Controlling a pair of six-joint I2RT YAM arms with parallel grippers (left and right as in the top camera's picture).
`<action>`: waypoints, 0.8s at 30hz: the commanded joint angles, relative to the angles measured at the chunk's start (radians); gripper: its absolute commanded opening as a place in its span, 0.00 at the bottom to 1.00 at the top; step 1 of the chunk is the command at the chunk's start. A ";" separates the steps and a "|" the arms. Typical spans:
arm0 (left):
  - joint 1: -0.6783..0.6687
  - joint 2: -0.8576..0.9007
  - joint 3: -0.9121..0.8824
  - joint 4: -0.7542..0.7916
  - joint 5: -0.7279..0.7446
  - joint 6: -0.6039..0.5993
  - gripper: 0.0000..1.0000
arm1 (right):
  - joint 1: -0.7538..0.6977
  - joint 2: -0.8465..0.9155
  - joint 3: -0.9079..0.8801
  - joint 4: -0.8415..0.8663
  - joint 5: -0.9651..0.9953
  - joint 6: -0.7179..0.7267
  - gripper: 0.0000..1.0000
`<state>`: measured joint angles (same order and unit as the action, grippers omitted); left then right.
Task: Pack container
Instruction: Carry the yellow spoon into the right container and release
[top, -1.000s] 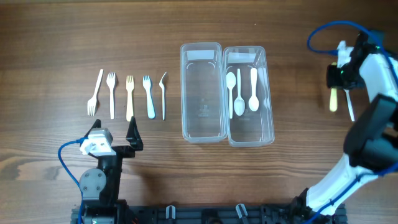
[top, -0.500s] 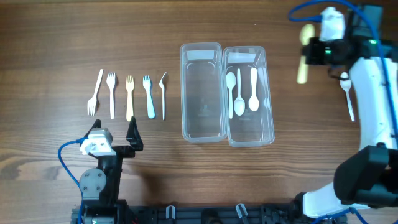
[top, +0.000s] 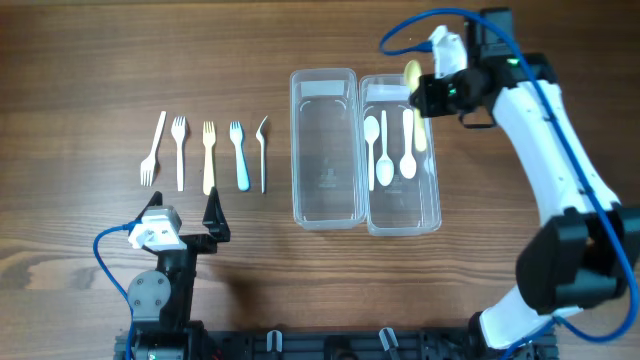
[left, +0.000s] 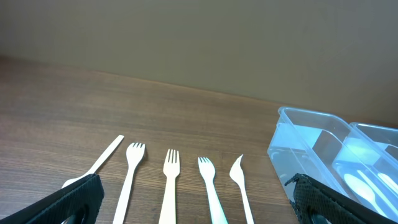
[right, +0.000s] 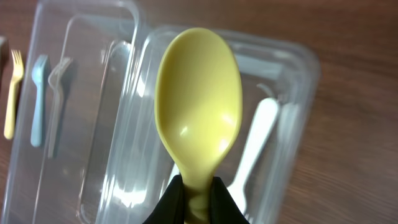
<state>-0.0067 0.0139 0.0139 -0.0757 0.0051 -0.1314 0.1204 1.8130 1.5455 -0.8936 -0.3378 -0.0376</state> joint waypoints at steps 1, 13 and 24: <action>-0.005 -0.007 -0.008 0.001 0.012 0.023 1.00 | 0.036 0.044 -0.001 0.000 -0.023 0.021 0.04; -0.005 -0.007 -0.008 0.001 0.011 0.023 1.00 | 0.025 0.046 0.006 0.044 0.010 0.018 0.53; -0.005 -0.007 -0.008 0.001 0.012 0.023 1.00 | -0.212 -0.018 0.042 -0.062 0.546 -0.105 0.61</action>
<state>-0.0067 0.0139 0.0139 -0.0753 0.0051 -0.1314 -0.0051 1.8416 1.5562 -0.9295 -0.0132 -0.0513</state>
